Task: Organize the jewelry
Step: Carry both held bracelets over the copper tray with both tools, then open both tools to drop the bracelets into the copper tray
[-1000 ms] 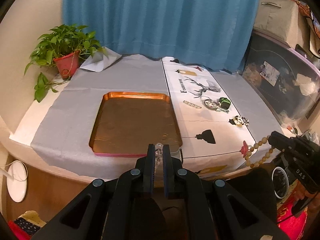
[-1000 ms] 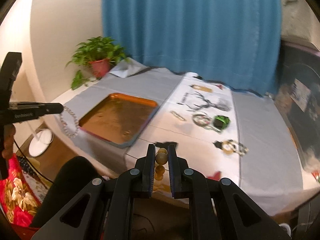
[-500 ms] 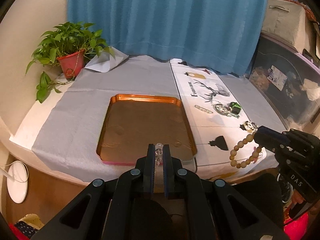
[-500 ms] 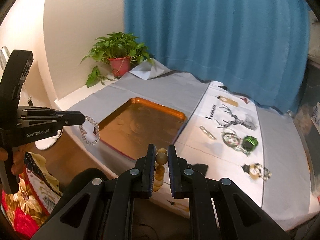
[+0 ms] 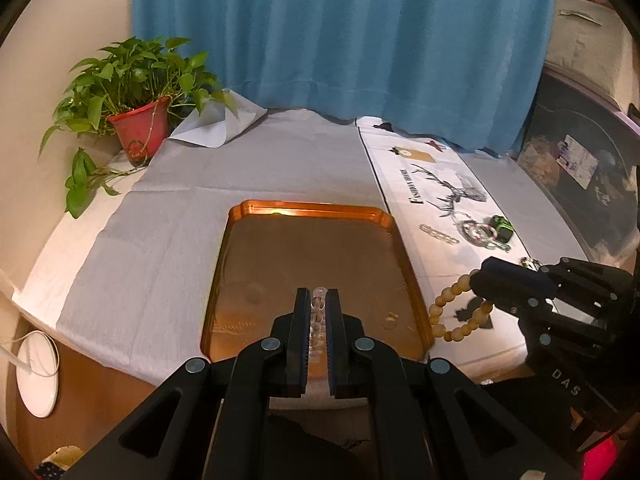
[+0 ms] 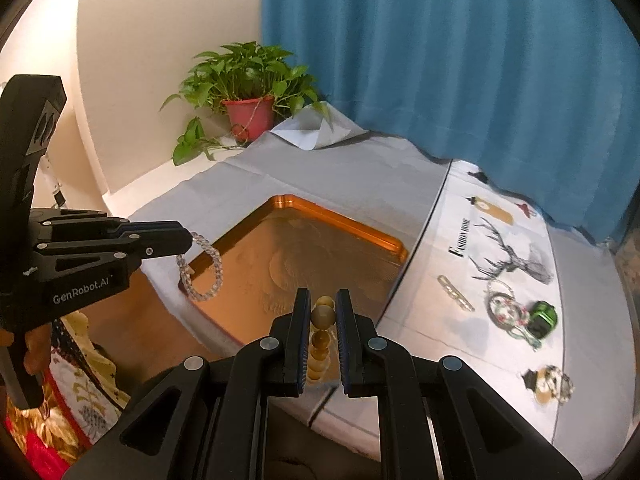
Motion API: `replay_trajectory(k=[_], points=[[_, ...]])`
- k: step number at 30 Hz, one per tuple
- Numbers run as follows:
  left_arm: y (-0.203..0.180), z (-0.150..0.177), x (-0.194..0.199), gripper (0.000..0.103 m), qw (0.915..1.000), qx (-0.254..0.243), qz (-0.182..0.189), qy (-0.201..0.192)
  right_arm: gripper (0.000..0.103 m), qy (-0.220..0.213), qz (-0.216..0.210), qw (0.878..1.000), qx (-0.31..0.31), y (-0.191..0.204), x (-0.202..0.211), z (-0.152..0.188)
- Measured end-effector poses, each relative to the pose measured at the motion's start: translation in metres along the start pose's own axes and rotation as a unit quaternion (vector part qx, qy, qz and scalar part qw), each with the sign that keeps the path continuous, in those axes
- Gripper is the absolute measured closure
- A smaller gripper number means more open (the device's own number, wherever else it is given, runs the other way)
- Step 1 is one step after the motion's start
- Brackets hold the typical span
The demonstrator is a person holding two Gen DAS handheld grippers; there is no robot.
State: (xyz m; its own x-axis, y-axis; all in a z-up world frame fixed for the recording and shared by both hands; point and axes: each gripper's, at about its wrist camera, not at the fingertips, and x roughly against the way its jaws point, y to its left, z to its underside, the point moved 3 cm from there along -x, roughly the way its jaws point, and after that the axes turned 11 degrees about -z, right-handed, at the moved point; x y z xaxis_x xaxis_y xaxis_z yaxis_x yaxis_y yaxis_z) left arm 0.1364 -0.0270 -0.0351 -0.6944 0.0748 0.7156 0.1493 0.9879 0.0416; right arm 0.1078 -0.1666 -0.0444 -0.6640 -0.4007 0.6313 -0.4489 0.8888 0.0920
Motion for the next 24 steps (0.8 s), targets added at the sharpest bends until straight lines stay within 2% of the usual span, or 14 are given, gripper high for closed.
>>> replay_trajectory(k=[8,15,17,18,19,20,21,22,23,24], points=[[0.008,-0.018,-0.042,0.098,0.9997,0.006,-0.014,0.018,0.09,0.007,-0.035,0.999,-0.016,-0.01,-0.049,-0.012],[0.011,-0.023,-0.089,0.097,0.9984,0.011,-0.031,0.046,0.09,0.027,-0.047,0.998,-0.031,-0.026,-0.092,-0.013],[0.013,-0.023,-0.103,0.085,0.9976,0.015,-0.043,0.053,0.089,0.04,-0.049,0.997,-0.046,-0.033,-0.106,-0.011],[0.014,-0.022,-0.11,0.051,0.9965,0.015,-0.051,0.064,0.088,0.047,-0.051,0.996,-0.051,-0.035,-0.111,-0.011],[0.016,-0.021,-0.115,0.01,0.9947,0.019,-0.066,0.076,0.086,0.059,-0.053,0.995,-0.058,-0.038,-0.119,-0.01],[0.018,-0.02,-0.117,0.001,0.9935,0.023,-0.079,0.079,0.074,0.076,-0.05,0.994,-0.061,-0.041,-0.127,-0.008],[0.021,-0.019,-0.116,0.001,0.9929,0.028,-0.092,0.069,0.048,0.088,-0.044,0.993,-0.063,-0.043,-0.132,-0.006],[0.024,-0.016,-0.115,0.001,0.9922,0.03,-0.103,0.065,0.034,0.093,-0.039,0.993,-0.063,-0.045,-0.134,-0.003],[0.025,-0.013,-0.114,0.001,0.9911,0.029,-0.111,0.068,0.025,0.087,-0.031,0.994,-0.064,-0.047,-0.132,0.0],[0.026,-0.008,-0.114,0.001,0.9892,0.026,-0.121,0.078,0.025,0.082,-0.026,0.994,-0.063,-0.048,-0.129,0.002]])
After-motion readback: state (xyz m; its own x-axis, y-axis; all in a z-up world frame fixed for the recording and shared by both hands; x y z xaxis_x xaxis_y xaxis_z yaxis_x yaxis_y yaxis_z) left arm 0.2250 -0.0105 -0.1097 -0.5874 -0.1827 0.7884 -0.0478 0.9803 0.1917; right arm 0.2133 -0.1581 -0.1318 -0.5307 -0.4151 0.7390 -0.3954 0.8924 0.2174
